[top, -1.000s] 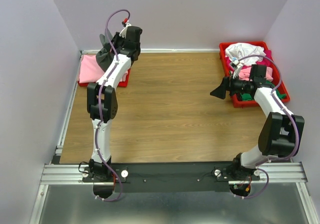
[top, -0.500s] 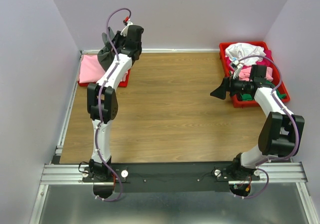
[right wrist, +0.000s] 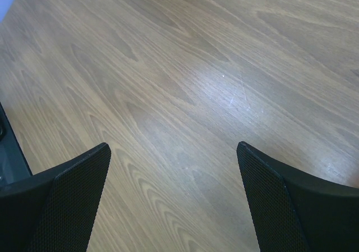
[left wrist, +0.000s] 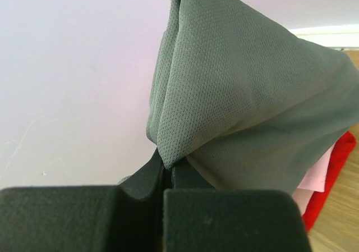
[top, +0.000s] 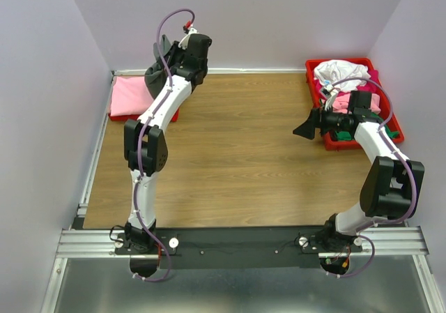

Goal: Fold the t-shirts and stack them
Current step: Neatly place the folded tshirt to the corner

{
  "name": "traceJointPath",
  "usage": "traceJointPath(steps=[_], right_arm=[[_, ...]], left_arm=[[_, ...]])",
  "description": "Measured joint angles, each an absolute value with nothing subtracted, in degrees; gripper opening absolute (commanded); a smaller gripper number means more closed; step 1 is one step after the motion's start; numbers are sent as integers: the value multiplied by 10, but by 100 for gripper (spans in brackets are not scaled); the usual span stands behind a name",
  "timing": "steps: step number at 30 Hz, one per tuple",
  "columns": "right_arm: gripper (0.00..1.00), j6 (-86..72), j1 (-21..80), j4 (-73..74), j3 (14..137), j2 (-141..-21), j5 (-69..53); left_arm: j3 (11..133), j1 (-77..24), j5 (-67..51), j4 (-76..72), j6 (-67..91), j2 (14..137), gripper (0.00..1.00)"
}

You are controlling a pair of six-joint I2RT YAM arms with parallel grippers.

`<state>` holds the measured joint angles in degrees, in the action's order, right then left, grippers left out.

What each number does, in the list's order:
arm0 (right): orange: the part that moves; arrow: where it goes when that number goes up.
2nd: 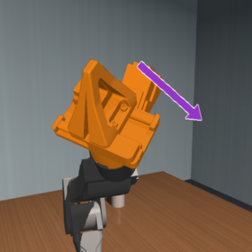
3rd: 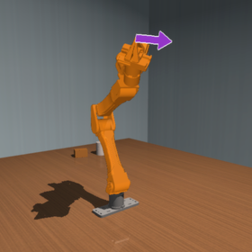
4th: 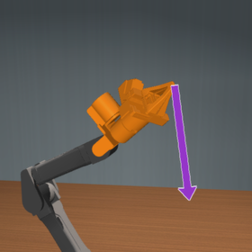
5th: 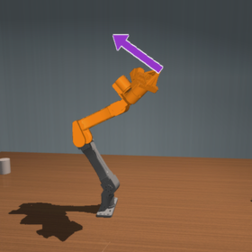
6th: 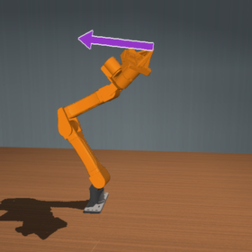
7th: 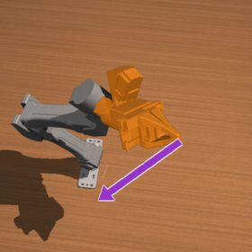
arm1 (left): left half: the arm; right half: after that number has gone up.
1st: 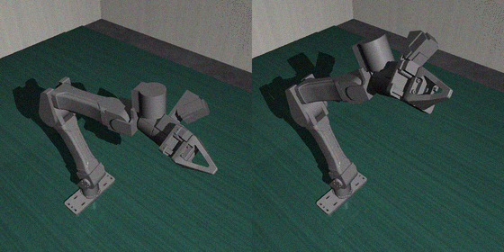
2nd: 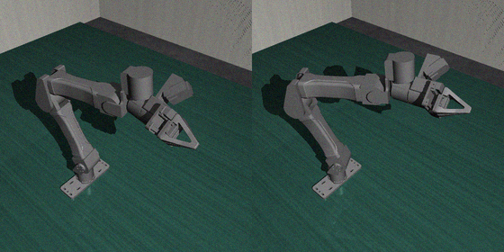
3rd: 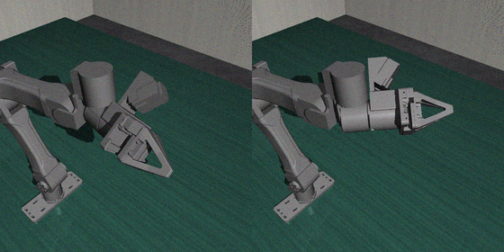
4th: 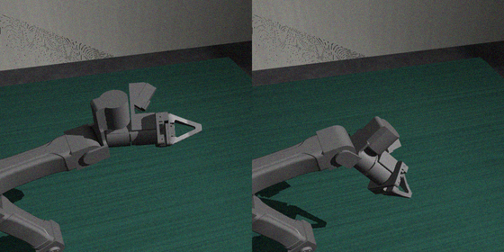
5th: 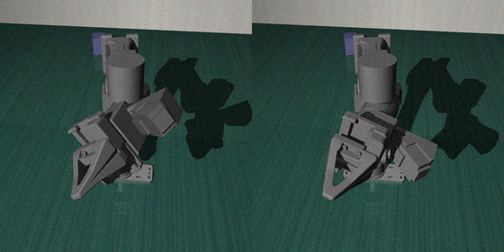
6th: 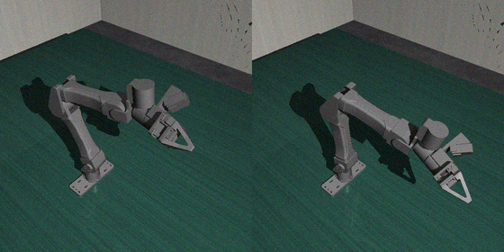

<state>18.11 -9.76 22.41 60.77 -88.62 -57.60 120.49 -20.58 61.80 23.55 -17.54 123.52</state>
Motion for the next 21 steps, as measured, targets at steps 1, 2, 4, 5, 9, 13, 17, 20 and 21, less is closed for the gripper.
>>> traceJointPath(steps=[1,2,4,5,9,13,17,20,21], right_arm=[[100,181,-98,224,608,-886,-577],[100,181,-98,224,608,-886,-577],[100,181,-98,224,608,-886,-578],[100,181,-98,224,608,-886,-578],[100,181,-98,225,608,-886,-578],[100,182,-98,226,608,-886,-579],[100,182,-102,227,608,-886,-580],[100,182,-106,228,608,-886,-580],[100,182,-107,228,608,-886,-580]], left_arm=[[1209,-208,618,237,-175,1235,0],[1213,-211,619,238,-175,1235,0],[1225,-219,620,240,-175,1235,0],[1228,-222,620,240,-175,1235,0],[1244,-239,623,246,-175,1235,0],[1255,-252,624,250,-175,1235,0],[1259,-256,623,251,-172,1236,0],[1263,-251,622,252,-160,1244,0],[1265,-248,618,254,-154,1250,0]])
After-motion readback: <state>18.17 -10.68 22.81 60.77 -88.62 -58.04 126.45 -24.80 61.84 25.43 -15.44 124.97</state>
